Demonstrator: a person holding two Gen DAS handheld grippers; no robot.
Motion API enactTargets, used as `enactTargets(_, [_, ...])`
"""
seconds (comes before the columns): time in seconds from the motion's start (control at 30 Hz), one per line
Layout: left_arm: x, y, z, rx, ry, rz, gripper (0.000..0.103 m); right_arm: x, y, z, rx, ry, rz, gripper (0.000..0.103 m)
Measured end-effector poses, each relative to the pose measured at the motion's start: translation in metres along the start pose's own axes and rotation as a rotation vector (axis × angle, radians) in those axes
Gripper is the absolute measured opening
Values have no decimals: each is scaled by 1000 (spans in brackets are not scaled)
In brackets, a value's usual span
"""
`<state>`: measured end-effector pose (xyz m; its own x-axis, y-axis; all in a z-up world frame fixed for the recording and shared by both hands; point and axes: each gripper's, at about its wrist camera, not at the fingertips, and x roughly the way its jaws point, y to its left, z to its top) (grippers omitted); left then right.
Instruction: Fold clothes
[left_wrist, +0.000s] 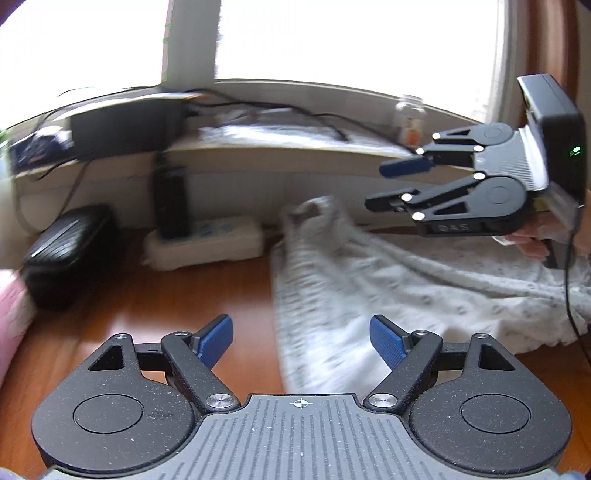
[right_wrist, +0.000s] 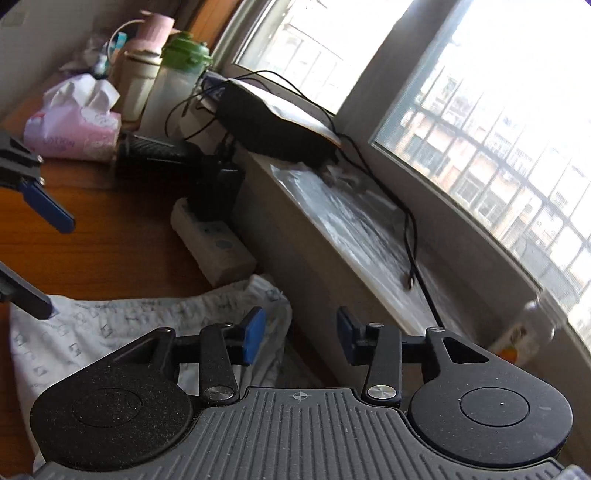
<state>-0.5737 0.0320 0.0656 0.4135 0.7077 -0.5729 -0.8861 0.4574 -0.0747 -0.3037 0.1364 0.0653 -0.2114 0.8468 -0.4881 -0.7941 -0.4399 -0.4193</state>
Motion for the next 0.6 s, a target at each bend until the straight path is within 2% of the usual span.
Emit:
enactTargets(0.13, [19, -24, 3, 32, 8, -50, 69, -31, -17, -39, 113, 74, 69, 43])
enactTargets(0.2, [29, -33, 2, 51, 32, -67, 54, -46, -20, -62, 152, 105, 92, 43])
enactTargets(0.3, [42, -39, -2, 66, 79, -59, 44, -64, -21, -95, 197, 152, 128, 43])
enactTargets(0.43, [46, -36, -12, 51, 115, -40, 41, -80, -19, -130, 218, 192, 137, 43])
enactTargets(0.5, [39, -36, -16, 50, 118, -31, 38, -85, -20, -137, 241, 187, 136, 43])
enactTargets(0.6, [27, -41, -24, 73, 128, -21, 37, -93, -19, -142, 256, 174, 135, 43])
